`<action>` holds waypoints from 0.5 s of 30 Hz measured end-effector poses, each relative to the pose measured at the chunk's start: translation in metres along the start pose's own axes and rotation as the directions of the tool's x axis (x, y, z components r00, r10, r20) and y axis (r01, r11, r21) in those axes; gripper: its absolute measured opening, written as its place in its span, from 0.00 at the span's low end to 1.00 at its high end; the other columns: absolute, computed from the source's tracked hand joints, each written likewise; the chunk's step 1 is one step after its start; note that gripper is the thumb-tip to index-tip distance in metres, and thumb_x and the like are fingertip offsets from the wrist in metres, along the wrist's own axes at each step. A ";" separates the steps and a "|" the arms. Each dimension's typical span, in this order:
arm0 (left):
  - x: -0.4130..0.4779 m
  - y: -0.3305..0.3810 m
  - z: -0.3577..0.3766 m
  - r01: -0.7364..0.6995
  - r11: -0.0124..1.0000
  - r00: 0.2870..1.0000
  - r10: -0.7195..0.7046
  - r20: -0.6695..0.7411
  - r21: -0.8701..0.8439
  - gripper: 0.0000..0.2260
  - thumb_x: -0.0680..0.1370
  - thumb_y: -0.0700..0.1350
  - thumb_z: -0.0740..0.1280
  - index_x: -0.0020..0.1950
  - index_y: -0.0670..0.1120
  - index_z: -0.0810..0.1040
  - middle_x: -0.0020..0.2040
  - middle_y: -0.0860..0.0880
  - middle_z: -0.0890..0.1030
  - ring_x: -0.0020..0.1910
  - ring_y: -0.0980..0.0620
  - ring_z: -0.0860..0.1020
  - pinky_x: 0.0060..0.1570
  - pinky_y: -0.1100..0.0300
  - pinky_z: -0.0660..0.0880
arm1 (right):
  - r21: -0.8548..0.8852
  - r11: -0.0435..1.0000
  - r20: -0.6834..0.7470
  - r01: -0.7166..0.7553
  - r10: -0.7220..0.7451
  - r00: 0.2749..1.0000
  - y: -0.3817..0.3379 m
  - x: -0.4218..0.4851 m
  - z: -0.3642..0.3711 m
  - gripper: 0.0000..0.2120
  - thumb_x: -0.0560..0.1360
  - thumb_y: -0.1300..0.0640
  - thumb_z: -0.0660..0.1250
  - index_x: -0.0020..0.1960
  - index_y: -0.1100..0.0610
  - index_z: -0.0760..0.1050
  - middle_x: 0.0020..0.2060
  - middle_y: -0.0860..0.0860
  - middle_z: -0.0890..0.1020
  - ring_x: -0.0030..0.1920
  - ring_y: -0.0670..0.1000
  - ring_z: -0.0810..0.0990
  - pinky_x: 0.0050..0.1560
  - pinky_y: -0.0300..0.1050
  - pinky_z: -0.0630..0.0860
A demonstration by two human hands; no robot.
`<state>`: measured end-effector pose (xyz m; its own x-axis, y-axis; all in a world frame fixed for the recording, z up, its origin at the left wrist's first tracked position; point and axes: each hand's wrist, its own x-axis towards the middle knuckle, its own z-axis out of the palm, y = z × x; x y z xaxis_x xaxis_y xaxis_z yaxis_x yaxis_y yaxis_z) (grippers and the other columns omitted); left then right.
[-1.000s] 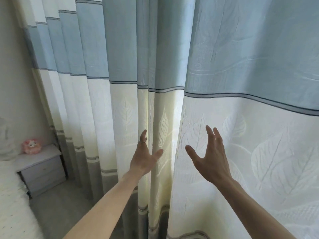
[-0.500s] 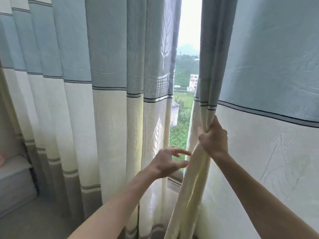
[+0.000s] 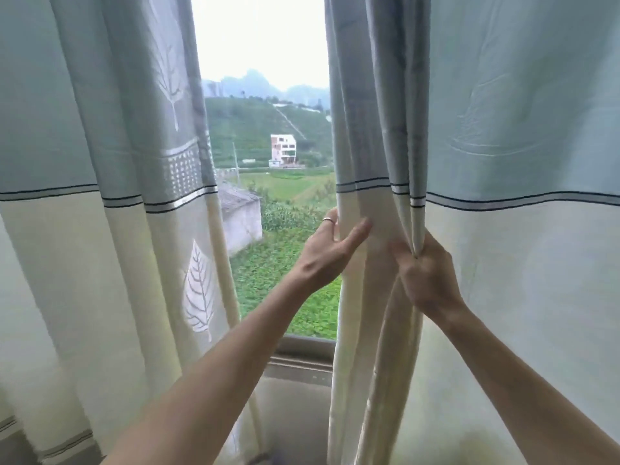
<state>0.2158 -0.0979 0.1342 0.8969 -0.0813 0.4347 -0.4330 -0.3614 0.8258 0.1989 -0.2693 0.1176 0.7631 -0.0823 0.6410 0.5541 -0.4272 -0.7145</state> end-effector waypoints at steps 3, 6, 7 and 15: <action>0.028 0.030 0.056 -0.045 0.996 0.999 0.044 -0.015 -0.079 0.27 0.74 0.69 0.63 0.59 0.48 0.78 0.50 0.53 0.83 0.48 0.55 0.81 0.53 0.51 0.79 | -0.221 0.974 -0.102 0.049 -0.073 0.992 0.008 -0.002 -0.050 0.03 0.79 0.56 0.61 0.51 0.55 0.73 0.32 0.52 0.79 0.32 0.55 0.77 0.33 0.53 0.75; 0.044 0.058 0.118 -0.126 0.983 0.989 0.134 0.058 -0.133 0.29 0.73 0.71 0.60 0.58 0.48 0.78 0.56 0.56 0.82 0.59 0.54 0.79 0.51 0.65 0.73 | -0.545 0.833 -0.259 0.101 -0.281 0.924 0.013 -0.008 -0.105 0.05 0.79 0.55 0.60 0.50 0.56 0.72 0.37 0.51 0.79 0.37 0.60 0.77 0.33 0.52 0.75; 0.049 0.066 0.143 -0.174 0.979 0.980 0.183 0.073 -0.110 0.33 0.73 0.72 0.59 0.61 0.46 0.76 0.64 0.53 0.77 0.66 0.53 0.74 0.57 0.64 0.71 | -0.622 0.779 -0.304 0.078 -0.333 0.892 0.014 -0.010 -0.125 0.06 0.79 0.54 0.60 0.52 0.55 0.73 0.44 0.51 0.79 0.42 0.60 0.78 0.36 0.51 0.76; 0.057 0.145 0.306 -0.183 0.839 0.943 0.297 0.149 -0.513 0.30 0.72 0.67 0.66 0.67 0.66 0.52 0.63 0.48 0.78 0.57 0.54 0.80 0.59 0.53 0.76 | -0.709 0.693 -0.477 -0.128 -0.338 0.811 0.042 -0.009 -0.272 0.07 0.78 0.55 0.64 0.55 0.54 0.76 0.69 0.58 0.69 0.64 0.64 0.70 0.60 0.63 0.71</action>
<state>0.2319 -0.4396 0.1691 0.7308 -0.3224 0.6017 -0.5735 0.1879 0.7973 0.1243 -0.5313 0.1582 0.2734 -0.3518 0.8953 0.0507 -0.9242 -0.3786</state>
